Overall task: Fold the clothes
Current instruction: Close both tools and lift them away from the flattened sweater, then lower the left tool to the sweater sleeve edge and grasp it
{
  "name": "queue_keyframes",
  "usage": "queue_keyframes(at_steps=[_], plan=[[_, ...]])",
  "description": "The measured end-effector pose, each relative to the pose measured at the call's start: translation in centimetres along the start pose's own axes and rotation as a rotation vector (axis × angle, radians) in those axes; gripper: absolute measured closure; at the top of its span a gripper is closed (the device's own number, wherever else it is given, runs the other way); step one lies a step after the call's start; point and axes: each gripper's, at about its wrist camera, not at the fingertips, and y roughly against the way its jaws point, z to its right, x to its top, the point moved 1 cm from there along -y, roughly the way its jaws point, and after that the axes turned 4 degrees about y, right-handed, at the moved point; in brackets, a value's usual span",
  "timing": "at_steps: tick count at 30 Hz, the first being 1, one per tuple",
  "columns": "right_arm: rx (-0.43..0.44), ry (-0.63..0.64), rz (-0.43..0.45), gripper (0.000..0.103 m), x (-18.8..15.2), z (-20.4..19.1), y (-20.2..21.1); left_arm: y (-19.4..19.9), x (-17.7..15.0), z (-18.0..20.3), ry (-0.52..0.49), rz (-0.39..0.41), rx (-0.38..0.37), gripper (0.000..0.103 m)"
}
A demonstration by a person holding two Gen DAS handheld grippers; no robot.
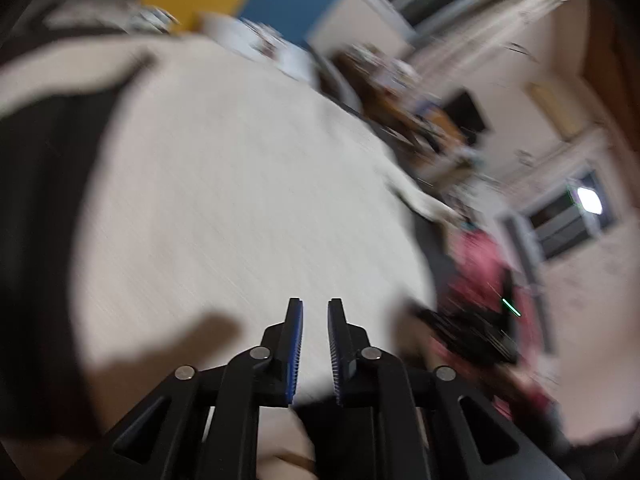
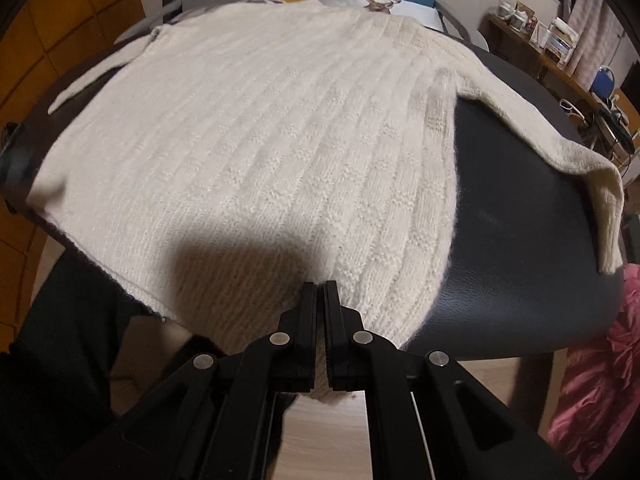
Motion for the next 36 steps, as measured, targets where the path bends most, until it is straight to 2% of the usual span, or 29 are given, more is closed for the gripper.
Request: queue_keyframes(at_steps=[1,5,7,11,13,15,17,20,23,25,28,31,34,36], plan=[[-0.009,0.016,-0.012,0.099,0.0,0.0,0.0,-0.5,0.8,-0.4,-0.008,0.018,0.042,0.088],[0.007,0.016,-0.056,0.099,0.8,0.5,-0.1,-3.3,1.1,-2.0,-0.013,-0.047,0.208,0.088],[0.023,-0.01,-0.029,0.099,1.8,0.9,0.8,-3.0,0.0,-2.4,-0.03,-0.036,0.196,0.088],[0.133,-0.06,0.092,0.099,5.8,0.8,2.1,-1.4,-1.8,-4.2,0.048,-0.03,0.152,0.089],[0.169,-0.061,0.122,0.099,8.1,-0.1,1.2,-0.6,-2.4,-4.8,0.088,-0.031,0.131,0.092],[0.199,-0.059,0.136,0.099,10.4,-1.3,-0.2,0.9,-2.2,-4.9,0.119,-0.019,0.096,0.09],[0.223,-0.055,0.116,0.099,12.1,-2.5,-1.9,3.0,-0.8,-6.0,0.141,0.046,0.109,0.089],[0.293,0.018,0.126,0.099,14.3,-5.2,-2.3,8.1,2.3,-11.4,0.318,0.168,0.083,0.085],[0.367,0.085,0.163,0.099,16.8,-8.1,-2.0,14.6,4.4,-19.9,0.58,0.336,0.176,0.081],[0.377,0.109,0.168,0.099,18.2,-9.6,-2.4,19.0,5.1,-25.6,0.7,0.437,0.223,0.077],[0.378,0.132,0.159,0.099,19.7,-11.4,-3.6,23.4,5.9,-32.9,0.836,0.478,0.26,0.07],[0.373,0.136,0.138,0.099,20.6,-12.6,-4.9,24.9,6.2,-37.9,0.935,0.482,0.263,0.067],[0.365,0.139,0.132,0.099,21.5,-13.6,-5.6,24.3,7.1,-40.4,0.975,0.46,0.207,0.064],[0.358,0.141,0.128,0.099,22.1,-14.2,-6.0,23.0,8.2,-40.6,0.949,0.426,0.193,0.063]])
